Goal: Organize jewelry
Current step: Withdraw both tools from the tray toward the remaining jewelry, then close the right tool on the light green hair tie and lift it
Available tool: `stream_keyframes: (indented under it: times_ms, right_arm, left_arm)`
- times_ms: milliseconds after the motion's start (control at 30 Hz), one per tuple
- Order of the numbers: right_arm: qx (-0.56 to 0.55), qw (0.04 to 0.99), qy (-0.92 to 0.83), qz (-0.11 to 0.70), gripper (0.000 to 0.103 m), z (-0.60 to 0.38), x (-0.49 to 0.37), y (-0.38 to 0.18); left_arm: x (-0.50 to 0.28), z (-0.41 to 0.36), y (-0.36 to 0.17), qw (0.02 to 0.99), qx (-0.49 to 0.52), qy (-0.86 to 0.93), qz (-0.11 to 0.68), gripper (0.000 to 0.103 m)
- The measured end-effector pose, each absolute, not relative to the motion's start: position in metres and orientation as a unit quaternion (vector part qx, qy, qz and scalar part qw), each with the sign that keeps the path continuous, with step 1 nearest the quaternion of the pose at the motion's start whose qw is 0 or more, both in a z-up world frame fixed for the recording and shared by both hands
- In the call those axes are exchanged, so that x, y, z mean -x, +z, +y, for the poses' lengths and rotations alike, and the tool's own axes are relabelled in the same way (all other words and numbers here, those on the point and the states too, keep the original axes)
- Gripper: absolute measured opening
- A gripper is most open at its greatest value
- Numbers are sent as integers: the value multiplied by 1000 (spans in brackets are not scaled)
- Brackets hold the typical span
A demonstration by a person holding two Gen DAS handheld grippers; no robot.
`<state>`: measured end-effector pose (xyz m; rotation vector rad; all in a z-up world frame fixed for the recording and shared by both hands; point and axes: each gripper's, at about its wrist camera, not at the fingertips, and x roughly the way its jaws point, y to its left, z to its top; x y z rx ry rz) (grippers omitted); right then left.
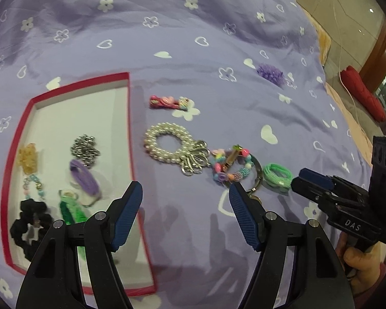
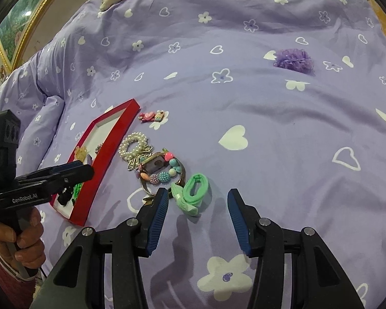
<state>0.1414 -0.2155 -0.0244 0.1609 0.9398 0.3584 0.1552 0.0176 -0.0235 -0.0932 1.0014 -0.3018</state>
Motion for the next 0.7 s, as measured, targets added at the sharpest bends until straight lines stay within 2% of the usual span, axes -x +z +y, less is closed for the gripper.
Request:
stream_keyframes:
  times_ms: [333,433,467,500,533,600,700]
  right_arm:
    - [-78,866,174,463,50,-212,-152,-41]
    - [-78,866,176,462,46,-212,-156,-44]
    - [-77,867,176,460,34,-213,-156,-45]
    - [-75,868,174,458,15,-213,-157,-46]
    - [-76,869,172,458,14,-214,-157,-46]
    - [-81,871,172,453,1,-217,-158,-45]
    - [-82,874,170,447,0,-222,-155,-40]
  left_arm:
    - [-169,-6,-35,856,40,-165,488,70]
    - [-172,-14,-38,854,34,-170,490,70]
    - [-173,-17,-39,854,33,-170,491,70]
    - [-173,-19,-39,854,30,-171,490,70]
    - [-173,-22,-39,855,27,-173,489,70]
    - [-174,-27,-40,854,18,-178,488,70]
    - [-179,-33,-45,849,16,-181,495,70]
